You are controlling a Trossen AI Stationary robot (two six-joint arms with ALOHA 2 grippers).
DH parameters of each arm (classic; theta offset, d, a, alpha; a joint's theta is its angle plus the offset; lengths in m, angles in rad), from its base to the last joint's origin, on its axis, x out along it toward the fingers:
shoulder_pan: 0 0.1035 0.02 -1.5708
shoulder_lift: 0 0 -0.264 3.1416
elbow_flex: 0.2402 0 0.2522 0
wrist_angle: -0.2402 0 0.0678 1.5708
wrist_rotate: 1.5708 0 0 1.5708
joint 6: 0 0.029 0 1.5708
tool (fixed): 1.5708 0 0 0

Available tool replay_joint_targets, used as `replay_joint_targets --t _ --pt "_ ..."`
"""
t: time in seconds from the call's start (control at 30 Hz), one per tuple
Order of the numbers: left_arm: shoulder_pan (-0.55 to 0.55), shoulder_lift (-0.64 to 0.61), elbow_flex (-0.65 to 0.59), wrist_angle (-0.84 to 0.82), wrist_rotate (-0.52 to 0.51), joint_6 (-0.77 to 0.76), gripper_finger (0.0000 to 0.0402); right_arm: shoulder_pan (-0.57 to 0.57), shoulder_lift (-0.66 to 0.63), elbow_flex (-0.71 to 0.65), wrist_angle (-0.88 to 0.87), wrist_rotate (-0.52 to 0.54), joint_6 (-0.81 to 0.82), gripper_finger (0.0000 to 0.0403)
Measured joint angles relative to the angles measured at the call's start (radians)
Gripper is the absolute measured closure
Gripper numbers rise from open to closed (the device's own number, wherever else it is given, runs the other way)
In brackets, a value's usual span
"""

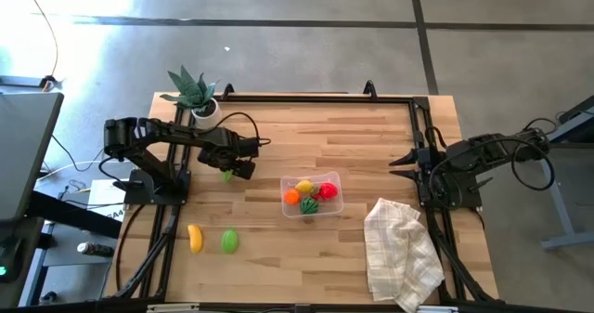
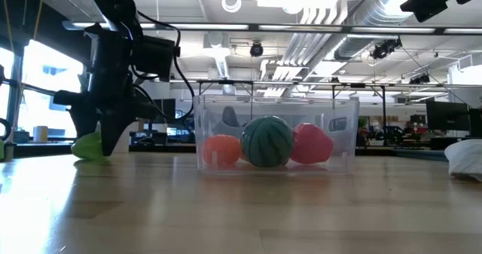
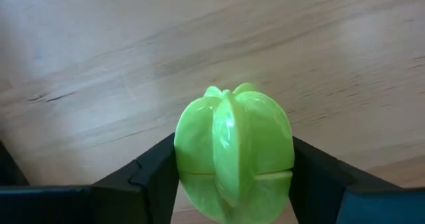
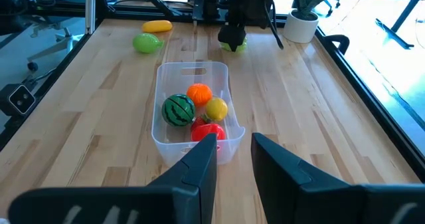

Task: Pick and placing Produce into tupperware
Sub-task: Put the green starfruit into the transparent bin

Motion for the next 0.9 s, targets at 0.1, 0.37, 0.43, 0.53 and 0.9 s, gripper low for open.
replay_joint_targets --t 0.1,0.37,0.43,0.53,0.9 --pt "0.0 0.0 0.0 0.0 0.0 0.0 0.0185 0.0 0.0 0.0 0.0 0.0 0.0 0.0318" --pt "0.0 0.0 0.0 -0.002 0.001 0.026 0.012 0.0 0.0 0.0 0.0 0.0 0.0 0.0318" --pt "0.0 0.0 0.0 -0.001 0.001 0.026 0.0124 0.0 0.0 0.0 0.0 0.0 0.0 0.0318" --pt "0.0 0.0 0.0 -0.001 0.001 0.026 0.0146 0.0 0.0 0.0 0.0 0.0 0.0 0.0318" --pt "0.0 0.0 0.0 -0.001 -0.001 0.026 0.0177 0.0 0.0 0.0 0.0 0.0 0.0 0.0318"
